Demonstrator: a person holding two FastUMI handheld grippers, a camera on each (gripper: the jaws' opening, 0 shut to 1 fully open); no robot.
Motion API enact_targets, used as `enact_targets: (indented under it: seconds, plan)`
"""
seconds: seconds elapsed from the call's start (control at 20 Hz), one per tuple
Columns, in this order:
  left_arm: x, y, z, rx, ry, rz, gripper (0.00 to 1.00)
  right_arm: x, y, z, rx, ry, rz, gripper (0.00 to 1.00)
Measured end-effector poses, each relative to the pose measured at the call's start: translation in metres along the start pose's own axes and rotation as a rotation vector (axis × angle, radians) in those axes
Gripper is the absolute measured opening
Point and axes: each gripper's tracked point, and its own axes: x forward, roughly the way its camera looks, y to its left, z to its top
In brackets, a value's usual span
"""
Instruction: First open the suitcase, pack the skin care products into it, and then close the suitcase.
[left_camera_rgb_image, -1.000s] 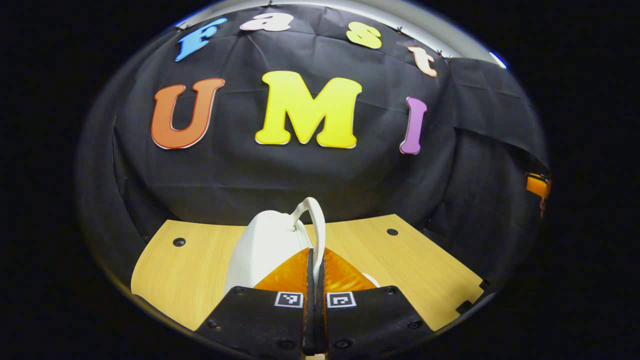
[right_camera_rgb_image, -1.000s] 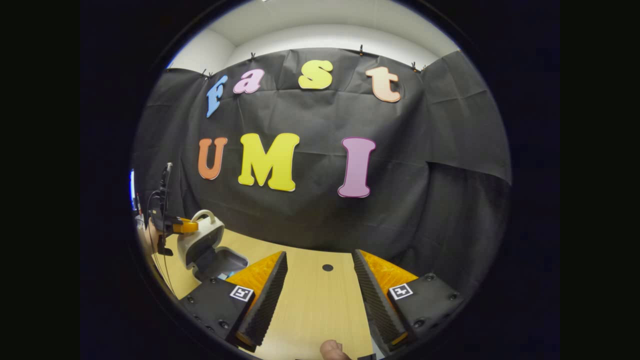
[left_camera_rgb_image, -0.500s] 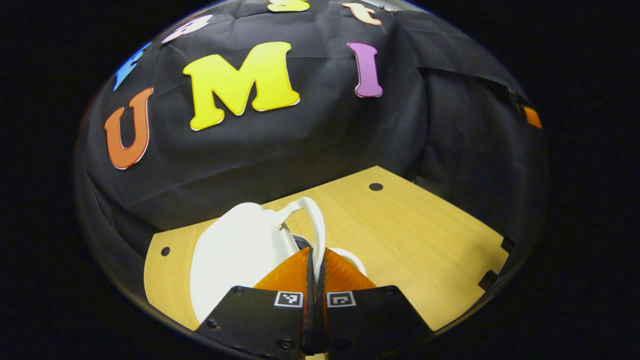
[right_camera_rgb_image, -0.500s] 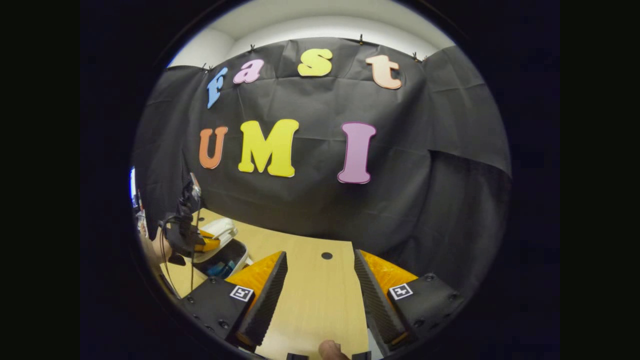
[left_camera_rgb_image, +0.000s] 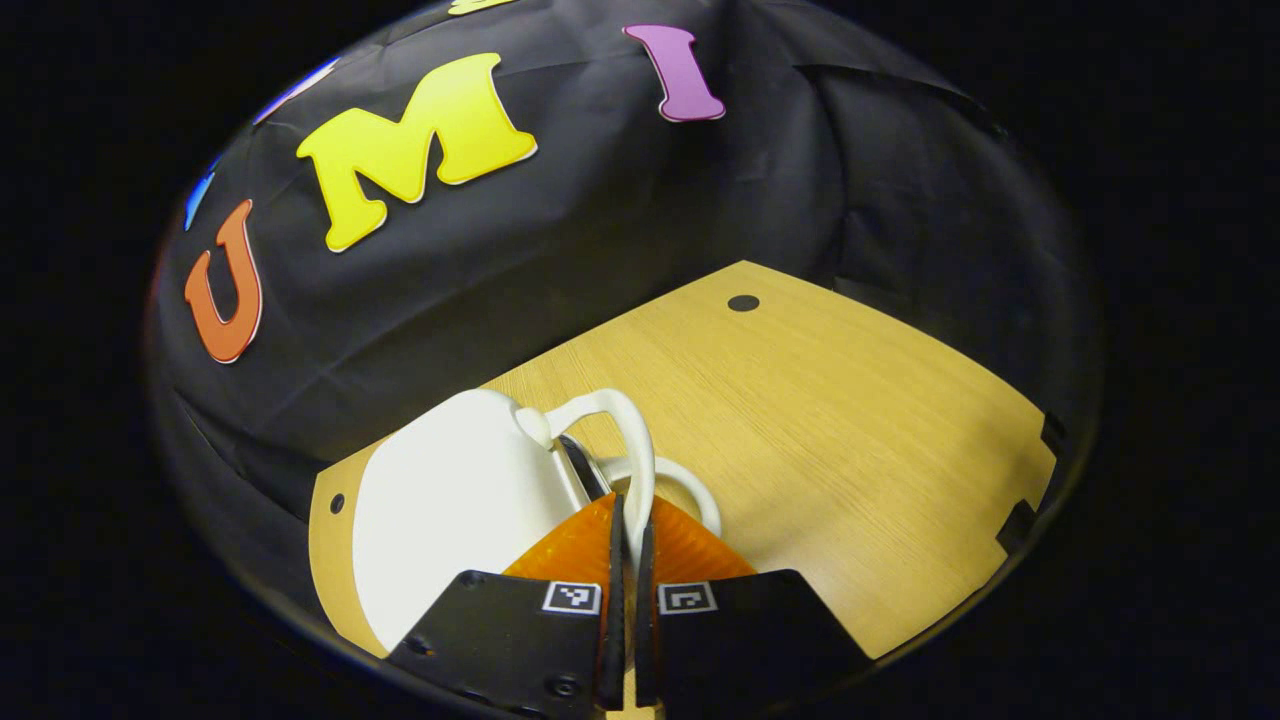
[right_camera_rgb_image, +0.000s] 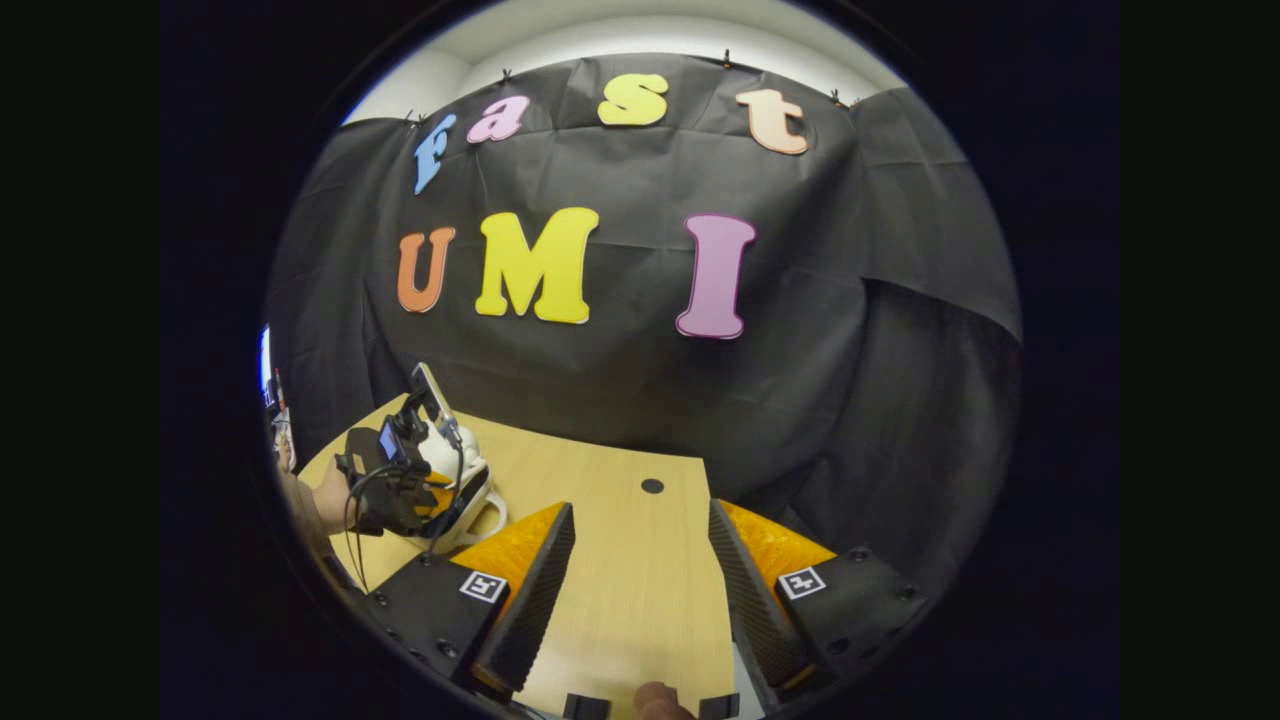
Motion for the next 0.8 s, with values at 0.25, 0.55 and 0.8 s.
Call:
enact_targets:
  seconds: [0.25,0.55,0.8]
  plan:
    - [0.012,-0.023,-0.016,0.019,0.066,-0.035,0.26,0.009,-0.002,-0.01,0.024,0.039,-0.014,0.8]
    - [-0.004,-0.019,0.005,-0.017,-0.007,0.002,0.51,0.011,-0.009,-0.012,0.046,0.055,-0.052,0.8]
    - [-0.053,0.022,0.048,-0.11,-0.132,0.106,0.82,0.01,0.004,0.0,0.069,0.046,-0.06,0.8]
